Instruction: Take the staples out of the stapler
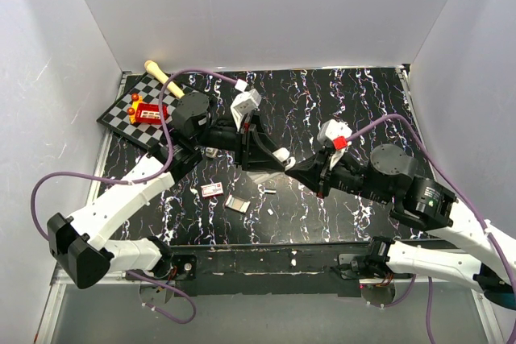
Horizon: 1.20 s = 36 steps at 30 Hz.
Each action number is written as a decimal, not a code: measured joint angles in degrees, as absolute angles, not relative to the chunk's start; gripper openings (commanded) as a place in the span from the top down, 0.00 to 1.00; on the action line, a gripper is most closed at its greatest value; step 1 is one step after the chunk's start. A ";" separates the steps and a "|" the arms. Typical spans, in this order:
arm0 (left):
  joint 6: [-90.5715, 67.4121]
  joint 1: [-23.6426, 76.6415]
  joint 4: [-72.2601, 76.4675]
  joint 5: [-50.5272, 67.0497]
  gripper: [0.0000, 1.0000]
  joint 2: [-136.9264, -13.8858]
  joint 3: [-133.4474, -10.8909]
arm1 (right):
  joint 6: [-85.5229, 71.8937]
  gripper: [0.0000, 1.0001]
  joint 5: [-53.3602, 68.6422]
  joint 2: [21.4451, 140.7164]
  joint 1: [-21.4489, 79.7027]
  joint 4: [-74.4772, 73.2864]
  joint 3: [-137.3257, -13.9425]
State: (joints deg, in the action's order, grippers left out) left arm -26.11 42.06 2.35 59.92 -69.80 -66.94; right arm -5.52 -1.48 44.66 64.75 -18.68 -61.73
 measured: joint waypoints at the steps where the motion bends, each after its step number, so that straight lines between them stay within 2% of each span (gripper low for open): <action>1: -25.52 42.09 2.04 60.71 0.80 -70.19 -67.16 | -5.30 0.99 -0.43 45.12 64.18 -19.77 -62.41; 6: -22.26 42.11 0.03 64.23 0.73 -72.14 -68.73 | -4.69 0.99 5.74 47.79 60.90 -24.27 -66.15; 7: -21.45 42.13 -0.49 64.79 0.77 -72.53 -69.14 | -4.67 0.99 7.16 48.27 60.12 -25.28 -66.85; 9: -19.92 42.19 -1.98 65.58 0.95 -73.21 -69.73 | -4.67 0.99 8.86 48.77 59.16 -26.59 -67.46; 10: -19.11 42.30 -2.98 65.69 1.00 -73.47 -69.97 | -4.69 0.99 9.61 48.86 58.72 -27.07 -67.48; 17: -14.02 43.57 -9.30 62.02 1.00 -74.30 -71.42 | -4.82 0.99 10.98 47.51 56.31 -27.44 -64.97; 23: -11.57 46.35 -12.32 52.53 1.00 -74.63 -71.55 | -5.28 0.99 7.60 42.68 54.46 -24.47 -58.46; 31: -10.41 48.23 -16.16 40.60 1.00 -75.48 -72.88 | -6.90 0.99 -4.01 37.10 52.12 -18.61 -51.44; 36: -10.09 47.48 -18.70 28.62 1.00 -79.13 -74.87 | -8.82 0.99 -12.16 35.99 52.03 -19.18 -49.52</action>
